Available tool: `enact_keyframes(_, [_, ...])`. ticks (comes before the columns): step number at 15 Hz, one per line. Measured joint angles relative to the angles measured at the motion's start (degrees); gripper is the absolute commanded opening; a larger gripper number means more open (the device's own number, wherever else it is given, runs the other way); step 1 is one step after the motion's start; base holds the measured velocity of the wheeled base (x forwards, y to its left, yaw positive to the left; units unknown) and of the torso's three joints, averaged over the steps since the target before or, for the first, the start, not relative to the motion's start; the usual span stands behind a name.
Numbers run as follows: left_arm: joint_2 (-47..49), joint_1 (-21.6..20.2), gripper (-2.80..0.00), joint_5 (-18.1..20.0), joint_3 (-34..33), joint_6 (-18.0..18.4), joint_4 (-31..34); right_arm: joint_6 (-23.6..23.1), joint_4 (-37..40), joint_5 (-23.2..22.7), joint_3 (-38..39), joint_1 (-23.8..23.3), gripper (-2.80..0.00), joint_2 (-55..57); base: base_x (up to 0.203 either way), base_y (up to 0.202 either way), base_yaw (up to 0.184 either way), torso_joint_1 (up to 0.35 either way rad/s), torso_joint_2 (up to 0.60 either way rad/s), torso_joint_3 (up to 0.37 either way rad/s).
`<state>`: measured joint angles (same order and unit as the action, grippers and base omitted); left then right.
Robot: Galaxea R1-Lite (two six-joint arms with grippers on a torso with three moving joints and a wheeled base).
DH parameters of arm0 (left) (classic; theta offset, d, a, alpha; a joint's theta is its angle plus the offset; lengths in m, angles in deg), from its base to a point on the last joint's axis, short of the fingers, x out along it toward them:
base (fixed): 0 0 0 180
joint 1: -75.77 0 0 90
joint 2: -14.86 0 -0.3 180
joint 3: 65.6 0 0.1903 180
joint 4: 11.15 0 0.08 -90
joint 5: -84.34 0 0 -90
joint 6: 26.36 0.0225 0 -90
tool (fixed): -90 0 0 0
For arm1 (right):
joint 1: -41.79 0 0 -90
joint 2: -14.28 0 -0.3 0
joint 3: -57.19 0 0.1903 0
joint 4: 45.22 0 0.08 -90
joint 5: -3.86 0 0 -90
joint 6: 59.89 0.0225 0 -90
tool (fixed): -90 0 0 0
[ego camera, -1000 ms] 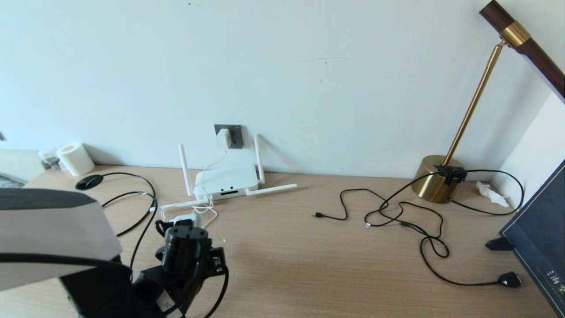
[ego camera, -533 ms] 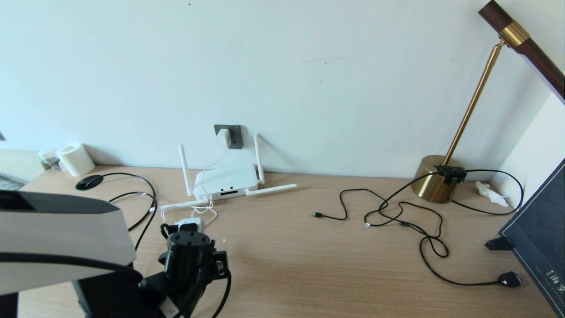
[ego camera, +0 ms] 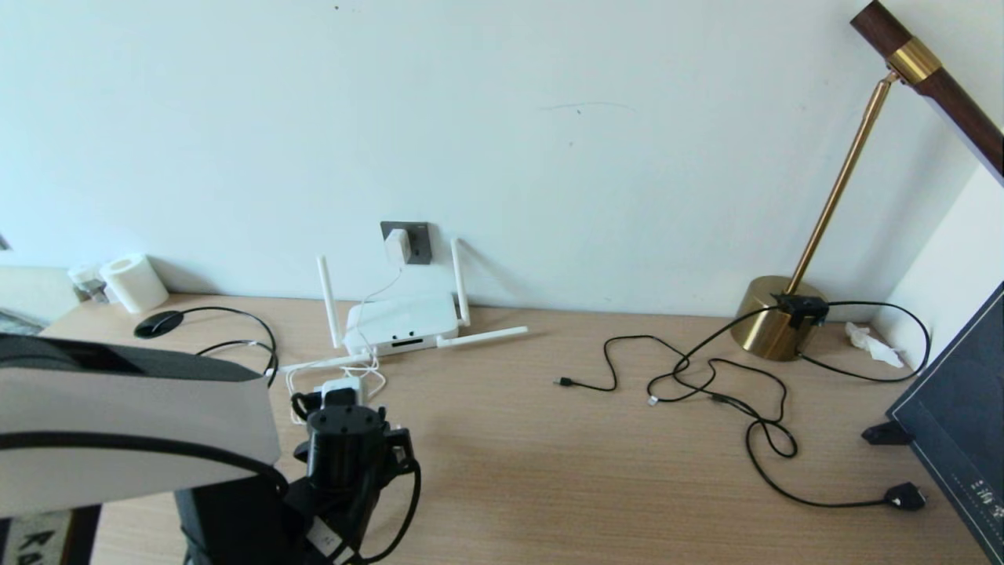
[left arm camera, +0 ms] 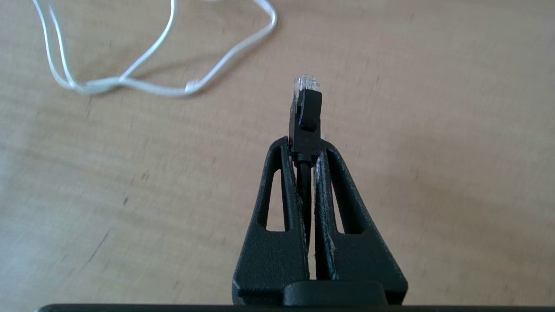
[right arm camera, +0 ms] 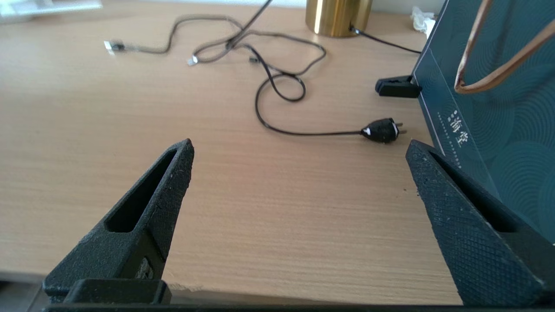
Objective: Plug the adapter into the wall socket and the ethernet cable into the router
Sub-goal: Align cable and router interface
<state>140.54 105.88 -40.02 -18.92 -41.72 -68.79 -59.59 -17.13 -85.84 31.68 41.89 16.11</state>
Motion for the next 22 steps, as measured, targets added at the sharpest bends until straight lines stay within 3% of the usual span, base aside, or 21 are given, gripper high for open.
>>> enact_keyframes(3, [2.47,0.23,-2.8,3.92,-2.08,0.1,-6.03,0.28,0.0,0.01,0.02,0.13,0.0,-1.4,0.0,0.0,0.0,0.0,0.0,0.0])
enact_keyframes(9, [1.66,0.26,-2.8,17.54,-2.24,-9.89,-6.17,0.3,0.0,0.04,0.04,0.15,0.0,-1.81,0.0,0.0,0.0,0.0,0.0,0.0])
enact_keyframes(22, [1.61,-2.1,-2.8,21.68,3.93,-10.82,-6.19,0.32,0.0,0.04,0.02,0.15,0.0,-1.81,0.0,0.0,0.0,0.0,0.0,0.0])
